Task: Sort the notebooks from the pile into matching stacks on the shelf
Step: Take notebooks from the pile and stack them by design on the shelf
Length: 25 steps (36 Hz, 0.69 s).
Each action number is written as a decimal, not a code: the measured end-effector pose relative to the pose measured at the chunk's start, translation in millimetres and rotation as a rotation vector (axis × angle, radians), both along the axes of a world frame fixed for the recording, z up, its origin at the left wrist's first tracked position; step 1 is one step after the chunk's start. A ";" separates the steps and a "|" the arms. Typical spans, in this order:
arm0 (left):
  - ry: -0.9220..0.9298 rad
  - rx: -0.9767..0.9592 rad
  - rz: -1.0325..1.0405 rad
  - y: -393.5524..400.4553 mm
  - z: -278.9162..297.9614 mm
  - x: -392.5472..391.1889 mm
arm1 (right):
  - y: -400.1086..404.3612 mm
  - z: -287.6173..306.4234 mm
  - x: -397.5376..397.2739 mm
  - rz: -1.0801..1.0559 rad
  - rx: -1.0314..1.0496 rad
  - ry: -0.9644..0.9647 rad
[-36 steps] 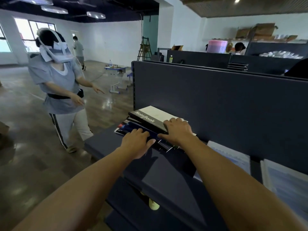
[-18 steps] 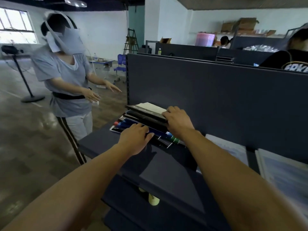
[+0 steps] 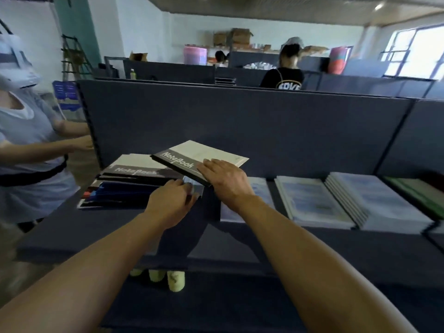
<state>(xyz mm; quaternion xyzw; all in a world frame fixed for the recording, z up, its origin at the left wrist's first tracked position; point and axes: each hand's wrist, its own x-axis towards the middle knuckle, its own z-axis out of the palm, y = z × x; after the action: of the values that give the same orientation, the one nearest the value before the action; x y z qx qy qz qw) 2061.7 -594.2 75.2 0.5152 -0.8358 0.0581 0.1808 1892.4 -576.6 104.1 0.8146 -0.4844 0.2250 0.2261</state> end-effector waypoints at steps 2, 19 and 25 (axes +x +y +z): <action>-0.005 0.008 -0.040 4.7 -1.0 -17.1 | 14.7 -0.3 -16.2 -0.053 -0.009 -0.013; -0.060 0.059 -0.333 91.2 9.3 -218.6 | 166.4 -9.9 -211.9 -0.409 -0.151 0.052; -0.068 0.014 -0.428 147.3 3.5 -304.3 | 239.5 -11.7 -295.0 -0.533 -0.235 0.024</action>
<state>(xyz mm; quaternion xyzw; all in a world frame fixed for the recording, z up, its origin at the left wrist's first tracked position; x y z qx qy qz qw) 1757.4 -446.9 78.7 0.3249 -0.9321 0.0299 0.1574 1597.5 -337.1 92.5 0.6295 -0.6492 0.2024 0.3760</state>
